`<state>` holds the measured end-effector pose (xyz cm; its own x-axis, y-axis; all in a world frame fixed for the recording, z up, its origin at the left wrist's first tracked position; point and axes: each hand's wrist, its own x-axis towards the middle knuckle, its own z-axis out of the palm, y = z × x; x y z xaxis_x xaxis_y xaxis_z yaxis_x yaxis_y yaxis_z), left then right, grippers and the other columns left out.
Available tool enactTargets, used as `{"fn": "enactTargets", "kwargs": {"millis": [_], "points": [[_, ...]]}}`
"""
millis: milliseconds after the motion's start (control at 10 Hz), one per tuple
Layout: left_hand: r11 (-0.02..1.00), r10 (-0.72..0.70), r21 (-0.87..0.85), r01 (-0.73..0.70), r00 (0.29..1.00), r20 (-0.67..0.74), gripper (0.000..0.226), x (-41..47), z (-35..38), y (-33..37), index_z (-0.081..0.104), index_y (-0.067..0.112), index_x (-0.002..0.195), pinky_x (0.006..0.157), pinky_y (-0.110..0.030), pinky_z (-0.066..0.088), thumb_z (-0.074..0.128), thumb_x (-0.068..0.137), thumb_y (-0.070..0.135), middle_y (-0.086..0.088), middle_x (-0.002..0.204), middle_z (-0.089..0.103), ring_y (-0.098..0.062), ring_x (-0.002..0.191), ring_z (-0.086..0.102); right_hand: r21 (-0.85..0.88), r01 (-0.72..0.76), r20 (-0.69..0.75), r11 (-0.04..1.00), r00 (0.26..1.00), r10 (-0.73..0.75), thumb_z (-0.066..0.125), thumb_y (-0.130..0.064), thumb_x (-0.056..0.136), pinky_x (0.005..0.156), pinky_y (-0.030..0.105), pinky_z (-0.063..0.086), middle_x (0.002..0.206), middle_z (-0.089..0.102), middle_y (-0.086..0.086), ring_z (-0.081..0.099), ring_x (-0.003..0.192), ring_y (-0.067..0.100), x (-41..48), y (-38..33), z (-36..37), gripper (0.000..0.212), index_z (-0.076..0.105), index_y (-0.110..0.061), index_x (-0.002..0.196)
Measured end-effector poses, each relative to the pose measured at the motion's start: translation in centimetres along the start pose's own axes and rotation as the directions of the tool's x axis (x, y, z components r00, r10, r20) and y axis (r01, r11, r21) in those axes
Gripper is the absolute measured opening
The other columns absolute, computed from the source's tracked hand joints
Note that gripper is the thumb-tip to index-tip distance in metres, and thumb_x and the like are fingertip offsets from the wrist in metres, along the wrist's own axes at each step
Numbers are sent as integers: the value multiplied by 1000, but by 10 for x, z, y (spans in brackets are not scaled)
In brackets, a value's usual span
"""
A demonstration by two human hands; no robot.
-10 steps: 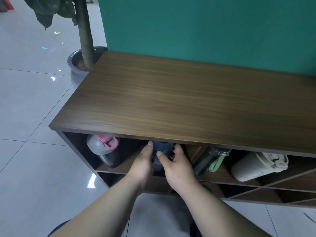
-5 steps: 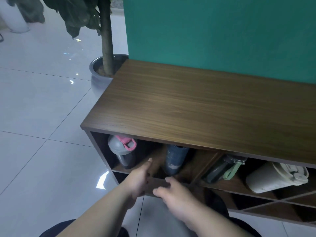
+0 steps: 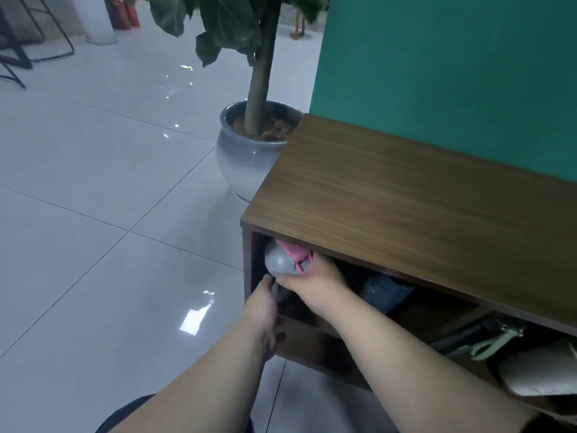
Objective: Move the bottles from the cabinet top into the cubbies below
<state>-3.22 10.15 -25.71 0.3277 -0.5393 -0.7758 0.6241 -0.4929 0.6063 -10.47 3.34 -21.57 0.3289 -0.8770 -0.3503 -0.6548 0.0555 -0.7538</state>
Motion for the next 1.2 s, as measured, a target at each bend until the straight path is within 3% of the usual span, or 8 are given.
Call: {"fn": "enactTargets", "kwargs": {"millis": [200, 300, 400, 600, 700, 800, 1100, 1200], "points": [[991, 71, -119, -68, 997, 22, 39, 9, 2, 3, 73, 29, 107, 95, -47, 40, 43, 98, 52, -10, 145, 65, -31, 141, 53, 29, 32, -91, 999, 995, -29, 88, -26, 68, 95, 36, 55, 112, 71, -5, 69, 105, 20, 5, 8, 13, 46, 64, -29, 107], [987, 80, -143, -72, 995, 51, 59, 17, 0, 3, 69, 20, 131, 100, -50, 42, 42, 95, 57, -13, 146, 62, -32, 134, 60, 19, 84, -163, 996, 983, -80, 85, -24, 70, 98, 36, 52, 118, 58, -5, 63, 112, 19, -3, 15, 19, 54, 60, -25, 118], [984, 113, -144, -106, 993, 37, 46, 27, -1, 5, 77, 24, 107, 80, -39, 45, 47, 86, 53, -15, 111, 73, -25, 87, 64, 5, 100, -205, 995, 974, -97, 82, -29, 71, 101, 39, 49, 128, 51, 1, 58, 119, 22, -10, 22, 24, 67, 54, -29, 131], [982, 78, -173, -73, 997, 23, 29, 38, 0, 6, 66, 23, 78, 91, -42, 54, 46, 93, 38, -12, 88, 74, -33, 99, 70, -6, 103, -322, 995, 941, -100, 78, -45, 68, 99, 46, 49, 131, 51, 3, 56, 120, 29, -17, 28, 41, 76, 43, -41, 135], [981, 70, -183, -66, 997, 17, 32, 39, -1, 7, 67, 21, 78, 60, -29, 42, 45, 95, 36, -1, 67, 68, -22, 65, 56, -20, 94, -344, 995, 934, -95, 70, -55, 63, 99, 50, 49, 129, 51, 4, 56, 120, 33, -16, 29, 46, 77, 37, -46, 132], [974, 53, -223, -48, 998, 14, 33, 40, 0, 7, 67, 20, 75, 59, -29, 41, 46, 96, 34, 4, 49, 65, -21, 64, 54, -21, 88, -342, 996, 935, -90, 72, -53, 66, 98, 50, 50, 130, 50, 4, 56, 119, 32, -15, 31, 47, 77, 37, -45, 134], [989, 24, -147, -18, 999, 45, 55, 32, -6, 2, 73, 23, 124, 114, -55, 41, 45, 90, 57, -11, 122, 77, -33, 123, 65, -46, 69, -283, 997, 956, -79, 82, -45, 68, 102, 47, 50, 146, 44, 3, 54, 129, 27, -20, 40, 41, 101, 23, -40, 151], [996, 30, -84, -26, 999, 38, 55, 23, -8, -7, 71, 23, 126, 110, -55, 45, 46, 91, 56, -9, 121, 77, -31, 113, 68, -104, 47, -254, 993, 964, -73, 76, -45, 77, 102, 42, 50, 148, 44, 3, 54, 130, 25, -36, 50, 33, 95, 22, -34, 154]]}}
